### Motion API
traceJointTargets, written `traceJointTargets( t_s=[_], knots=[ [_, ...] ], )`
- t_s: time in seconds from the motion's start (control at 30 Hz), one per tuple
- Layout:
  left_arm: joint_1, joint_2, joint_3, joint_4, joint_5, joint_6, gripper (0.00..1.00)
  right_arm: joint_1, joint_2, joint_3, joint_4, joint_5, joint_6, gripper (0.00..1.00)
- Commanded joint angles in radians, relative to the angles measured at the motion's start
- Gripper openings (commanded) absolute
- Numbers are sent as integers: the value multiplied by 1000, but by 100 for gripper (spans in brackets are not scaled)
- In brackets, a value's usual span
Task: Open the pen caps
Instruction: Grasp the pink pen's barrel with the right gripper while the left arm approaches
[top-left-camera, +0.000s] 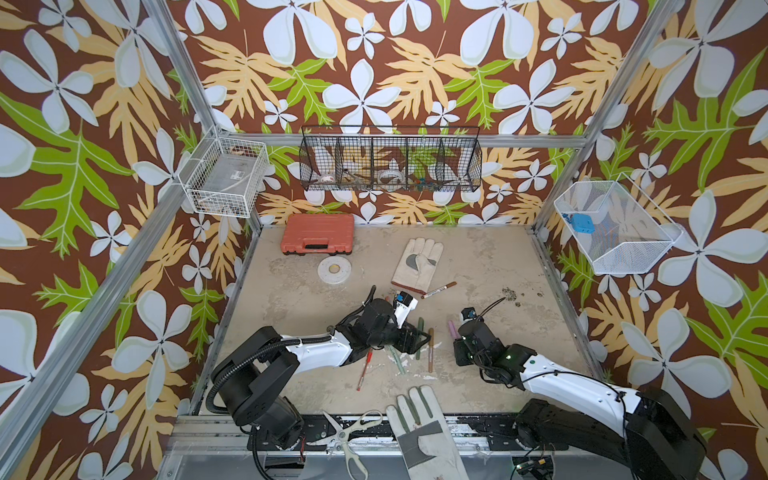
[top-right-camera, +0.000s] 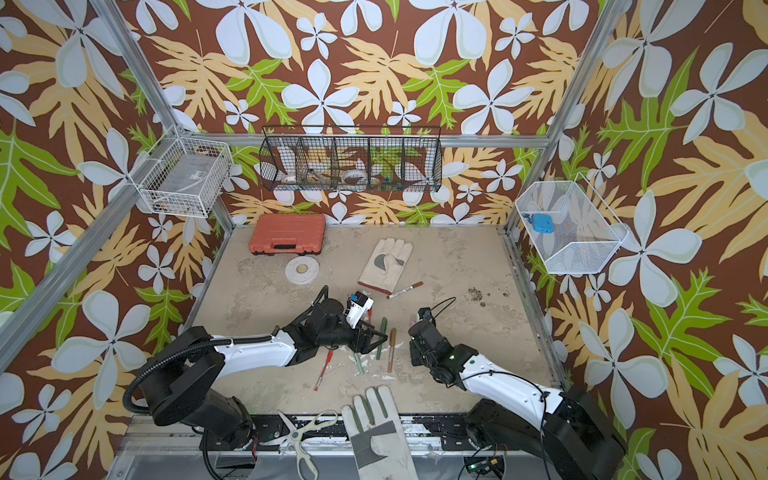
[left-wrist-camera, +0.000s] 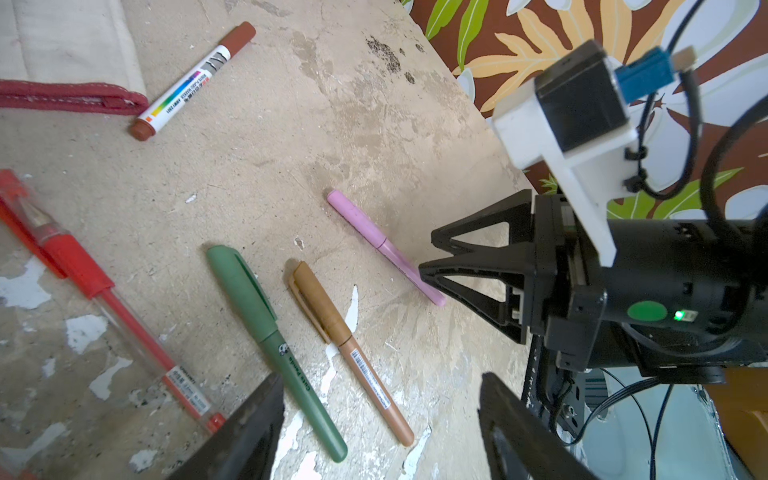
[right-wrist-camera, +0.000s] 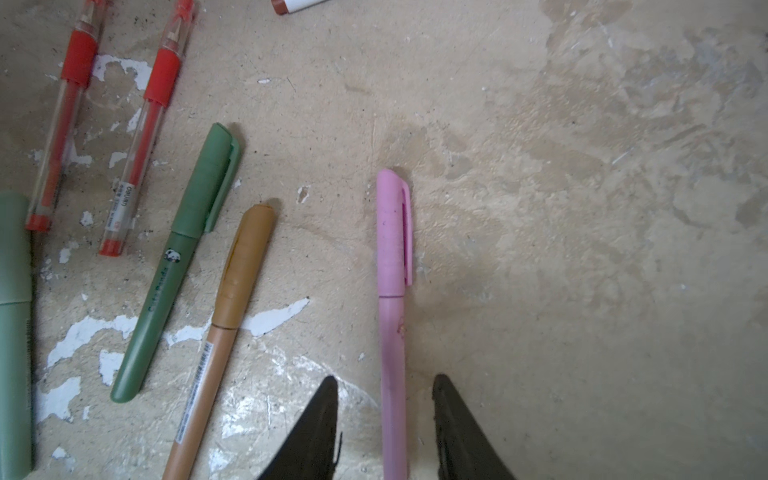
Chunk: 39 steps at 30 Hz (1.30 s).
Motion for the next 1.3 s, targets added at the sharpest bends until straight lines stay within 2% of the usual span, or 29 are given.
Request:
traceJointTargets(
  t_s=[0.0, 0.07, 0.13, 0.43, 0.6, 0.77, 0.87, 1.03, 1.17, 1.27],
  knots=[
    [0, 0, 3, -2, 10, 3, 74, -6, 30, 10, 5, -39, -15, 30],
    [0, 3, 5, -2, 10, 1, 75, -6, 58, 19, 6, -43, -21, 20],
    [0, 2, 4, -4, 6, 1, 75, -7, 79, 23, 8, -40, -26, 14],
    [0, -6, -1, -5, -9, 3, 78, -22, 139, 27, 38, -52, -43, 14],
    [0, 6, 4, -7, -5, -2, 77, -25, 163, 22, 54, -65, -49, 22],
    [0, 10, 6, -5, -1, -4, 77, -24, 186, 23, 55, -65, -50, 19],
    [0, 5, 4, -7, -6, -1, 77, -23, 199, 24, 53, -62, -46, 12],
    [0, -17, -7, 5, -17, -6, 78, -23, 180, 30, 51, -55, -49, 10],
    [1, -71, -35, 26, -53, -22, 81, -23, 119, 91, 37, -76, -81, 9],
    [3, -153, -71, 27, -134, -29, 85, -24, 90, 157, 59, -150, -124, 10]
  ],
)
